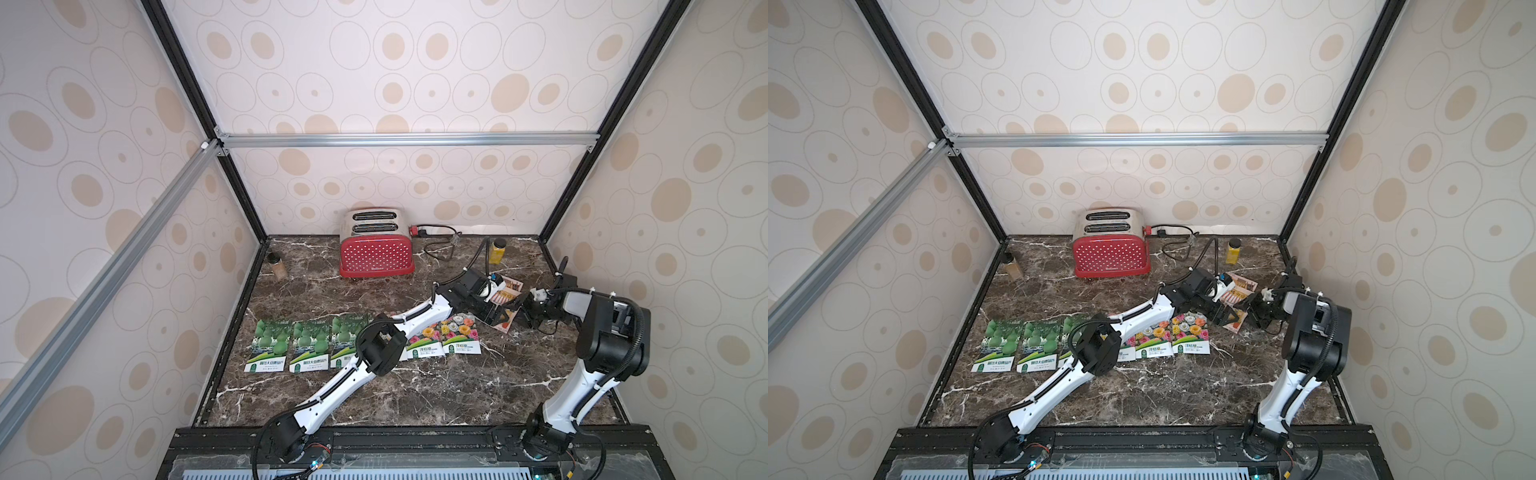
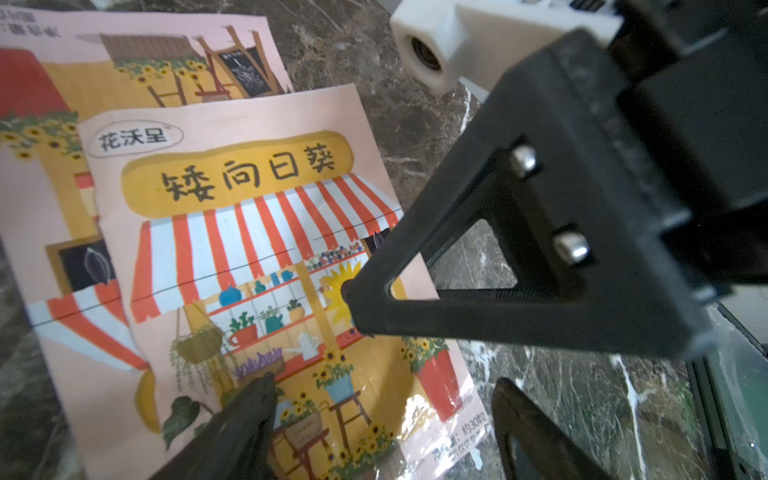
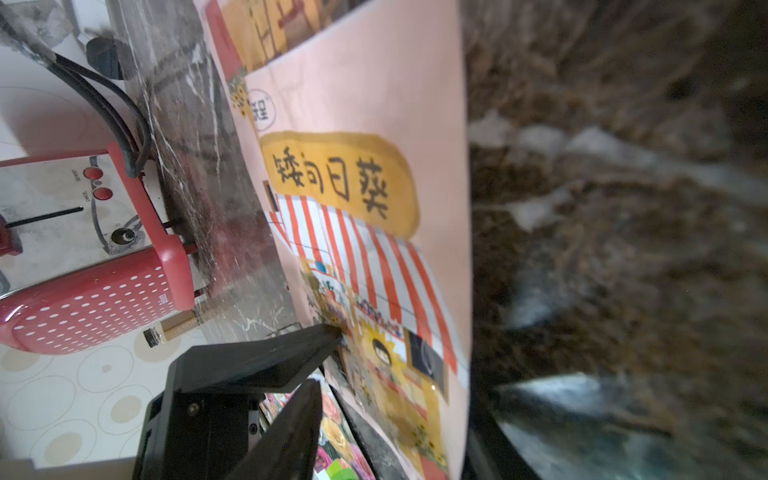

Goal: Arrange the seed packets in a row
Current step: Pick up the seed packet from the center of the board.

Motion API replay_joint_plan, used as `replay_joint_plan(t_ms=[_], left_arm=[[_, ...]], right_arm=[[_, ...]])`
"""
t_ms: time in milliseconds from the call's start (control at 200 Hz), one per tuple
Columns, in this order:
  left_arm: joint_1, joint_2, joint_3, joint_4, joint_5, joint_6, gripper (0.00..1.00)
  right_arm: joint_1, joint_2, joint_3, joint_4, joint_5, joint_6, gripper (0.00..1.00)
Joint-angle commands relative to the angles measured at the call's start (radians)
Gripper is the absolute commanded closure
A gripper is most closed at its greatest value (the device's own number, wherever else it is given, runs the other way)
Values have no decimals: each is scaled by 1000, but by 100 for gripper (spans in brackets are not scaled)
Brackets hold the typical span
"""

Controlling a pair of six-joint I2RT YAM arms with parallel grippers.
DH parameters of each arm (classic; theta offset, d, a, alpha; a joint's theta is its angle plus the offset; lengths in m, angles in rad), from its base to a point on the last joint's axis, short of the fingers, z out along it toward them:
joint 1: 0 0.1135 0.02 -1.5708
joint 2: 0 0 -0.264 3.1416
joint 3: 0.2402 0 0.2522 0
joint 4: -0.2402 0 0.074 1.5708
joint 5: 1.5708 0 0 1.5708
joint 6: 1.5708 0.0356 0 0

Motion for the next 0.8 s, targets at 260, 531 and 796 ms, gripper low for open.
replay_joint_plan(t_ms=[260, 531, 796], left_arm=[[-6, 73, 22, -47, 19, -28, 16], [-6, 65, 18, -61, -3, -16, 15], [-1, -17, -39, -18, -65, 5, 11]], right_arm=[[11, -4, -33, 80, -49, 13, 78], [4, -36, 66, -119, 60, -85, 81], [-27, -37, 123, -99, -52, -66, 100]])
